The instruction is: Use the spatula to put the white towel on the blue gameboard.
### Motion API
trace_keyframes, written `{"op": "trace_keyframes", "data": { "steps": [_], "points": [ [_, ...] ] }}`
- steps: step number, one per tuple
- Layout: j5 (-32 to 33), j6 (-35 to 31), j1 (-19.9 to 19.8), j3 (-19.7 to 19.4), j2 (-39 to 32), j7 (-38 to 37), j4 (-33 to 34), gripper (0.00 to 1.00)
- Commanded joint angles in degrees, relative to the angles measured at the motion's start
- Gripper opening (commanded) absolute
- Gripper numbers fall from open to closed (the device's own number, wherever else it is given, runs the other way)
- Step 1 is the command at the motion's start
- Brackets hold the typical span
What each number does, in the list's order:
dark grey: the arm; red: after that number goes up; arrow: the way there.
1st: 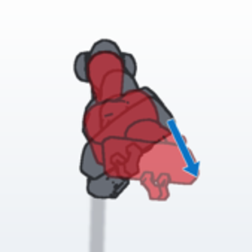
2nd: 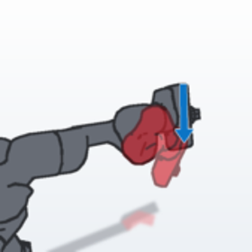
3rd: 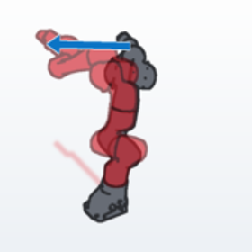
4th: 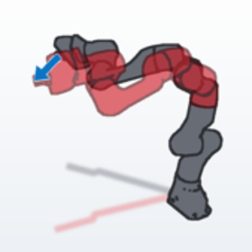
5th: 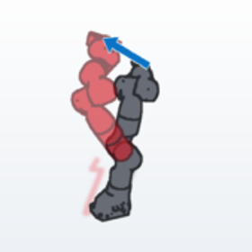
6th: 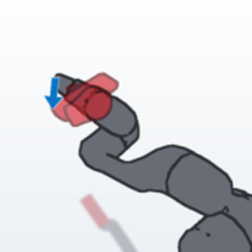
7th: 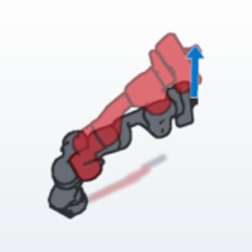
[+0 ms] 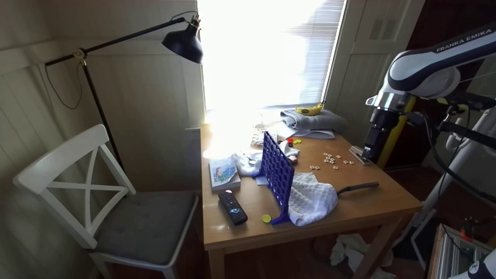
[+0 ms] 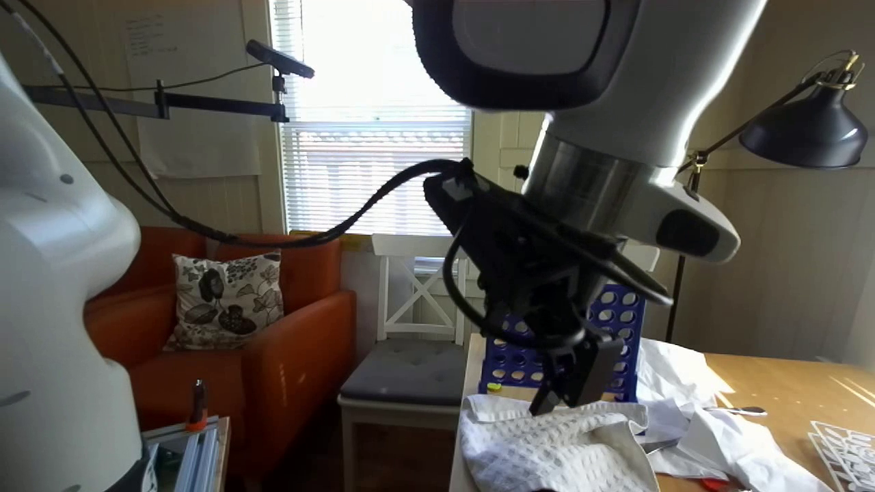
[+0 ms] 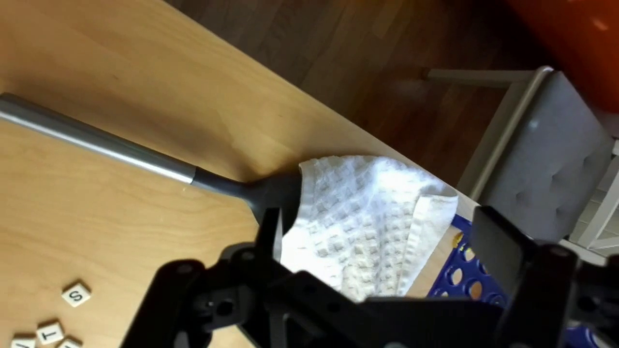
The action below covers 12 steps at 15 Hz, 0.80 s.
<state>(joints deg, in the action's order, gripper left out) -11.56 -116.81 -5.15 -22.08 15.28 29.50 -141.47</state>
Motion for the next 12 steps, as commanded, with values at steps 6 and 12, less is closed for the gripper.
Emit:
{"op": "trace_keyframes", "data": {
  "steps": [6,12],
  "points": [
    [-1.70,-0.94,-2.33,2.32,-4.54,-1.57,1.55,1.00],
    [0.48,-6.20,-3.39,5.42,-12.52,-13.14,3.15,1.00]
  ]
}}
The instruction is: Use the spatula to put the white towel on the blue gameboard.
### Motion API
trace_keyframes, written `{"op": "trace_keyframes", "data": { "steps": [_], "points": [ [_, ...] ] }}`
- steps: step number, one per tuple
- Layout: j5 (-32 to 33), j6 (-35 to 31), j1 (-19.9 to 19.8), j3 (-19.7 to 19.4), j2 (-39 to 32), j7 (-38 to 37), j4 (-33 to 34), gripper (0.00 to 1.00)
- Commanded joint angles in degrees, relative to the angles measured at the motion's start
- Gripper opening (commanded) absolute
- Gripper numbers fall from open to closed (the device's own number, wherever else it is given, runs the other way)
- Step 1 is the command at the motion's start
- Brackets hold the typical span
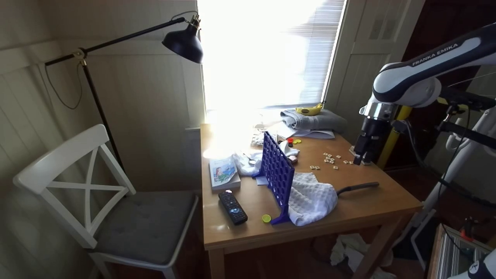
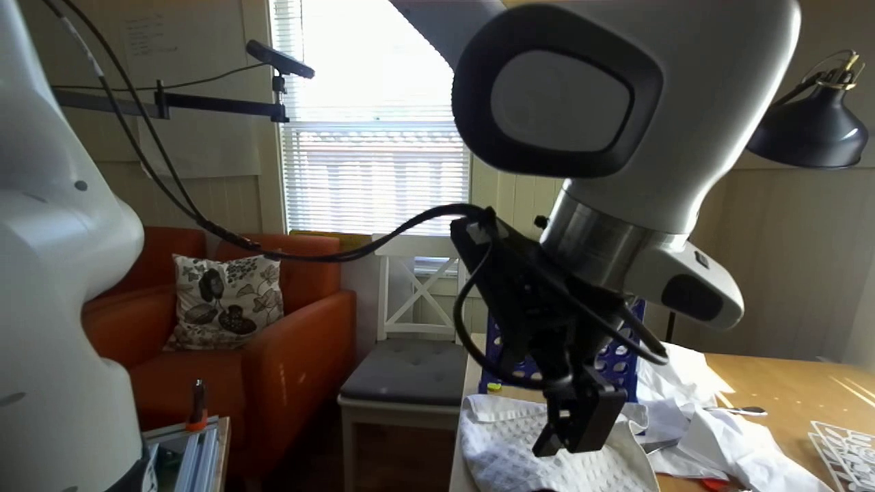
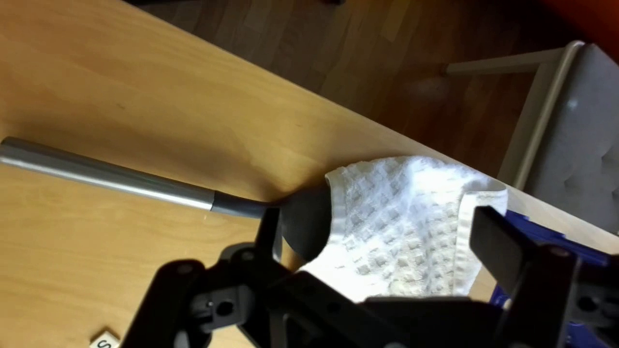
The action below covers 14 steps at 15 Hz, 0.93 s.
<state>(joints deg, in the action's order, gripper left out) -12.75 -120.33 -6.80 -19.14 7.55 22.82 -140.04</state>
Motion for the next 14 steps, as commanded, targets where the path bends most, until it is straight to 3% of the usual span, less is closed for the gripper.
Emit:
{"op": "trace_keyframes", "data": {
  "steps": [1,5,8,13,14],
  "points": [
    [2.74,-2.10,-1.98,2.90,-6.14,-8.15,2.40,1.00],
    [10.56,2.40,-2.89,4.20,-12.22,-14.95,5.84,1.00],
    [15.07,8.67,-4.05,4.05,-13.92,-7.59,6.85,1.00],
    [25.77,13.78,-4.00,5.04,-14.81,-3.65,6.68,1.00],
    [22.15,11.34,-4.63,4.99,-14.08,-5.42,5.49,1.00]
  ]
}}
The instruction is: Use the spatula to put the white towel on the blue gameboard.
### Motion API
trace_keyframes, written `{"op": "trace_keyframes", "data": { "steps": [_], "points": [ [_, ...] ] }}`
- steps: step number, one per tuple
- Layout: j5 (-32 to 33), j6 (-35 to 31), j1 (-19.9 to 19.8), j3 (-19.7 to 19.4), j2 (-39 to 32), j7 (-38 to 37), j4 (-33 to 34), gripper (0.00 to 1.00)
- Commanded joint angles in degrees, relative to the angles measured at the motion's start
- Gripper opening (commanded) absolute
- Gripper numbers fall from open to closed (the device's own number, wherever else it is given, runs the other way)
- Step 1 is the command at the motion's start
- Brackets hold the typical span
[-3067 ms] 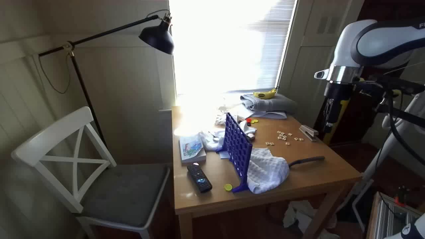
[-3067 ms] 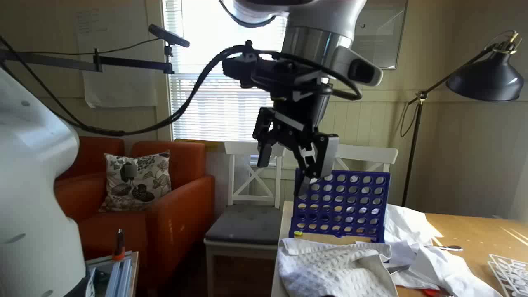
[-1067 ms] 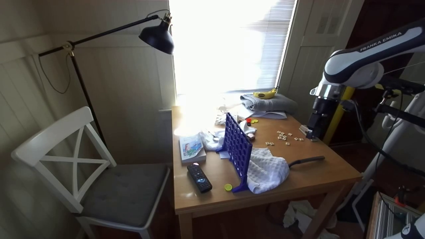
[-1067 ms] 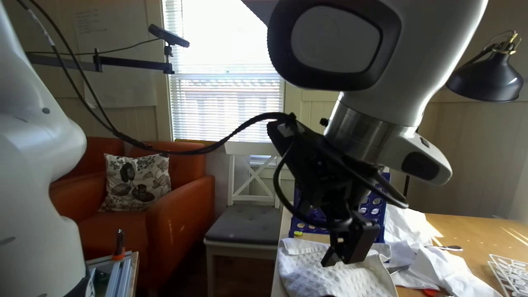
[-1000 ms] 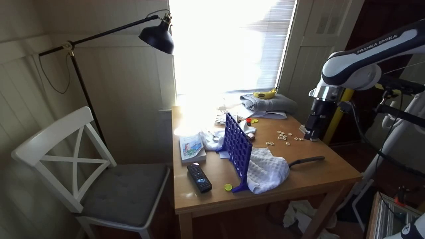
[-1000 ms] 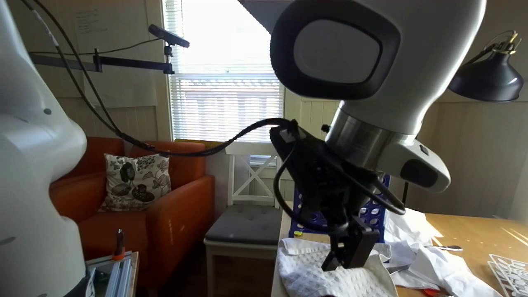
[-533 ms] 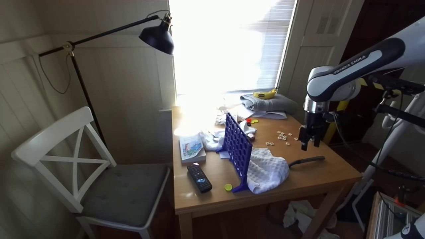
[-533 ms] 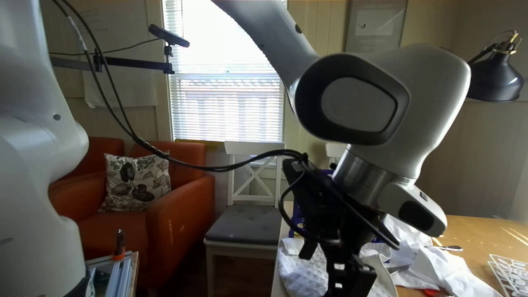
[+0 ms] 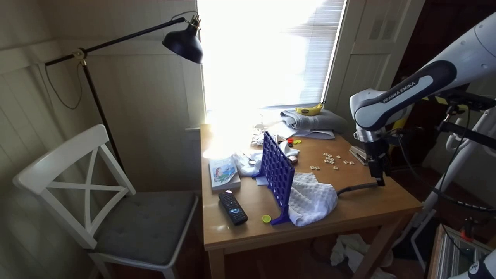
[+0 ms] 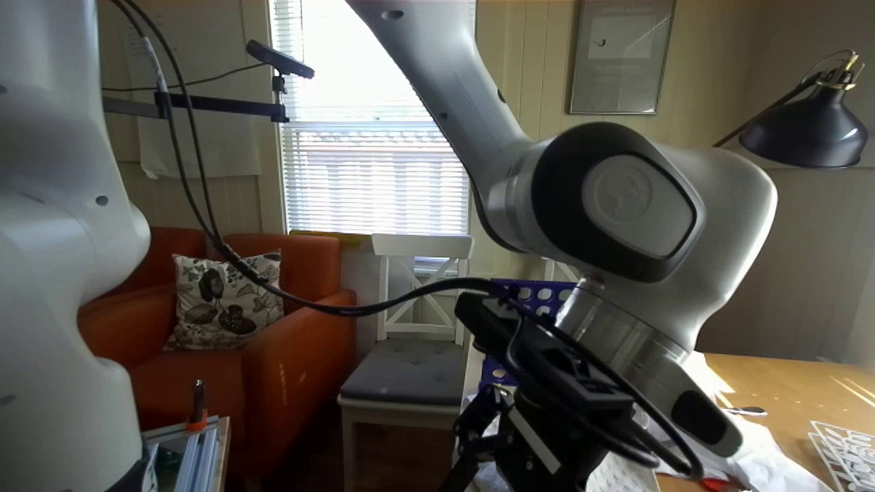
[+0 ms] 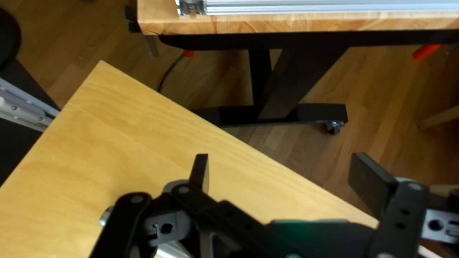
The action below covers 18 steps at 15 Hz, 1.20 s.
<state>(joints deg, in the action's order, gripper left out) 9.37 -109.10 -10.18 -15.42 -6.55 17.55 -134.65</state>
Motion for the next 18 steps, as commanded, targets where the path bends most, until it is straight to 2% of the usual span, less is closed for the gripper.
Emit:
{"op": "trace_keyframes", "data": {
  "steps": [1,4,5,9,11,18],
  "points": [
    [1.38,0.65,-1.19,1.49,-0.05,0.19,0.11,1.00],
    [2.36,1.09,-1.12,1.82,-0.05,0.57,0.18,1.00],
    [8.08,-3.08,0.29,2.67,2.30,0.24,-3.88,1.00],
    [17.56,-10.88,0.52,3.94,4.02,1.45,-12.55,1.00],
    [24.61,-14.63,0.54,3.99,3.30,-0.12,-16.17,1.00],
    [49.39,-20.13,0.34,3.88,3.62,-1.89,-20.28,1.00]
  ]
}}
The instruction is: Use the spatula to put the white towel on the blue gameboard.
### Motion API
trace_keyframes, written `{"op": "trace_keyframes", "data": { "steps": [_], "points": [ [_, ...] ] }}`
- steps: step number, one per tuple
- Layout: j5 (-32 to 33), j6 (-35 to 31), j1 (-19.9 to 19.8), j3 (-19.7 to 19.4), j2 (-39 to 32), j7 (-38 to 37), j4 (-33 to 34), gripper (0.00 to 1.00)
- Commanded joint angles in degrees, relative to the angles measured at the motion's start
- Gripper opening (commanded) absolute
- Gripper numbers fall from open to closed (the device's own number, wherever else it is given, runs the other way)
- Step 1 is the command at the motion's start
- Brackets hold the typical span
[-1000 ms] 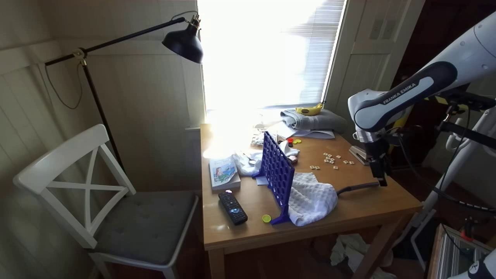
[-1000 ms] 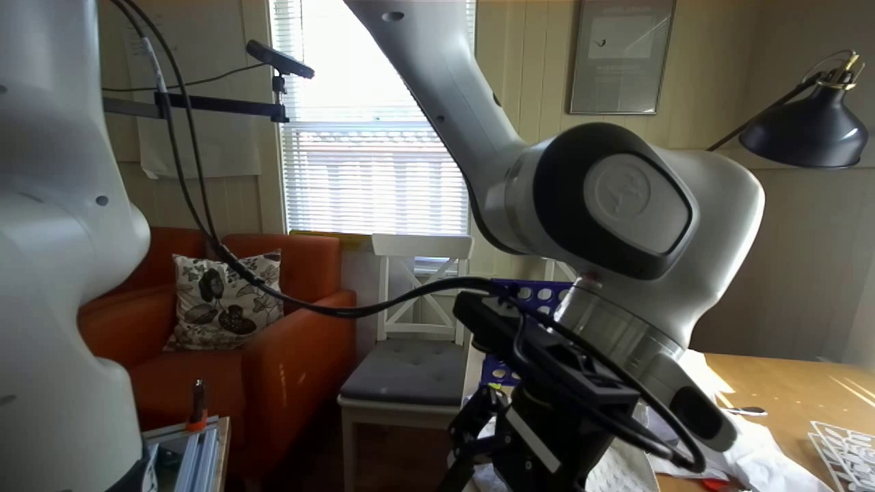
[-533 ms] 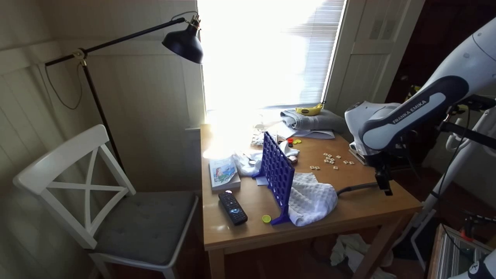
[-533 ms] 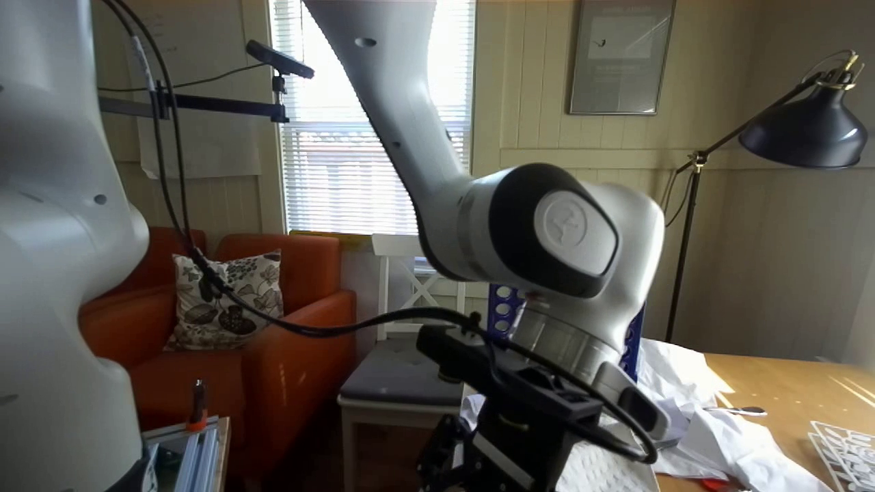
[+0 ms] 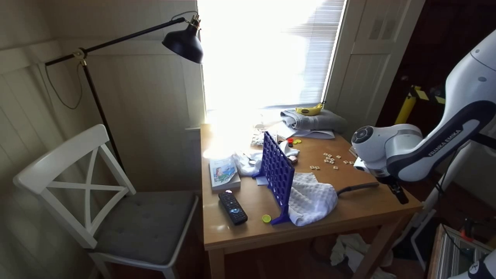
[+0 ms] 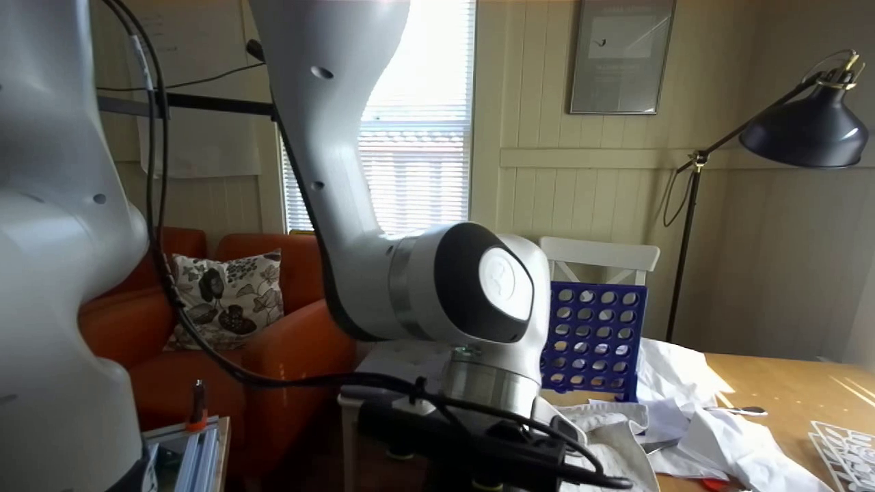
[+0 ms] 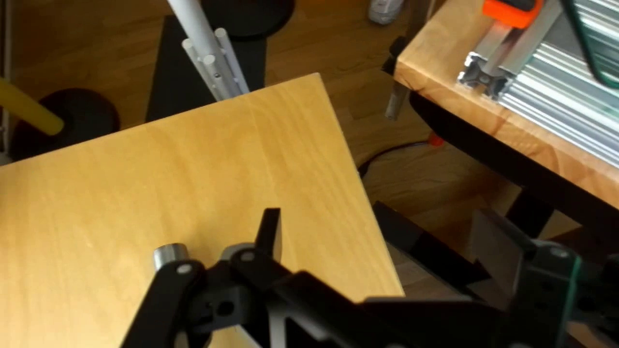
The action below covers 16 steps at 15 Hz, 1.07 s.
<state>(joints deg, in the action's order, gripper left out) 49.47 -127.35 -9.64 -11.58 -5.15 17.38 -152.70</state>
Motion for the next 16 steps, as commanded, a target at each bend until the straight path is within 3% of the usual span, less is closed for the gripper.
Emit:
{"op": "trace_keyframes", "data": {
  "steps": [1,2,7,8,12,14,16],
  "points": [
    [12.64,-2.75,-0.27,0.08,3.28,-2.38,-2.54,1.00],
    [6.83,-0.97,-0.50,0.58,0.23,-0.85,-0.37,1.00],
    [7.38,-1.09,-0.50,0.62,0.19,-1.10,-0.35,1.00],
    [11.61,-4.66,-0.94,0.11,0.67,-1.40,-0.76,1.00],
    [16.36,-16.46,-3.64,-2.09,3.81,0.80,-1.11,1.00],
    [12.12,-22.91,-5.30,-3.30,2.70,4.18,-0.28,1.00],
    [2.66,-27.85,-6.82,-3.94,0.65,11.46,0.19,1.00]
  ]
}}
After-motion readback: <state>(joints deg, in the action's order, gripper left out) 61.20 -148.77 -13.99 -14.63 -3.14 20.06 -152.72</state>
